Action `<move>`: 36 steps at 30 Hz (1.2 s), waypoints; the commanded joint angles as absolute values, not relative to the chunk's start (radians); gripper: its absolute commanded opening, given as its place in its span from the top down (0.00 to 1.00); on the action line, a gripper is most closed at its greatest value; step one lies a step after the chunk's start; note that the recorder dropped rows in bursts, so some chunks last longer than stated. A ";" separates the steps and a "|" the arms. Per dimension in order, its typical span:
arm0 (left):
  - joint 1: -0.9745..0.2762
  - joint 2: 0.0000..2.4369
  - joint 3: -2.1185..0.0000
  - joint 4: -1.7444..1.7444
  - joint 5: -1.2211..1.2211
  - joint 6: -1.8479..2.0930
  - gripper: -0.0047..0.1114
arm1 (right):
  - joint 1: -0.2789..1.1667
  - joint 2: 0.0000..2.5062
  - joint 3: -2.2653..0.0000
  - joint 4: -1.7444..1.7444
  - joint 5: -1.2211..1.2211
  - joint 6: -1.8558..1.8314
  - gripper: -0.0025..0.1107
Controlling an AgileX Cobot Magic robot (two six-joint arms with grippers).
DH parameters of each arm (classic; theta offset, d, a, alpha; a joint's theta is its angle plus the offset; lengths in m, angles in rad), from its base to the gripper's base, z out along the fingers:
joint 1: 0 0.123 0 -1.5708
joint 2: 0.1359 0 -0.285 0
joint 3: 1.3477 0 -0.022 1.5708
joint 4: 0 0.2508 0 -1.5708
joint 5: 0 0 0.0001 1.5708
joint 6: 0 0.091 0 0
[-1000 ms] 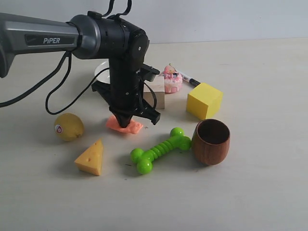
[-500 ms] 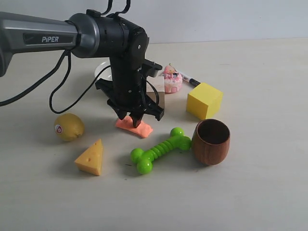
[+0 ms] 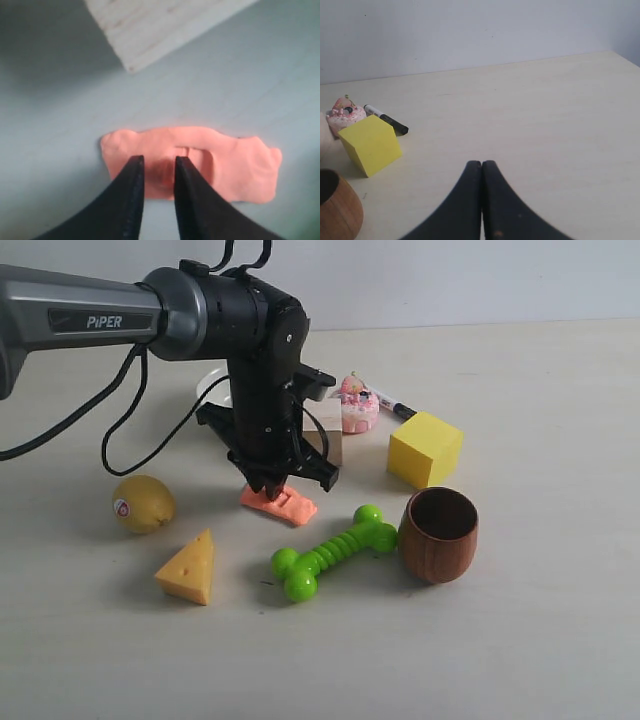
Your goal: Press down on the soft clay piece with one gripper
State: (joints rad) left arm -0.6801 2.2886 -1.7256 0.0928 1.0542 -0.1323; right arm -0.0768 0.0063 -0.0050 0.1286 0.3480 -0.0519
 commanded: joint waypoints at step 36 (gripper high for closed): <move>-0.680 2.146 -1.679 0.047 1.139 -0.130 0.96 | -0.081 0.000 0.000 0.129 0.345 -0.051 0.98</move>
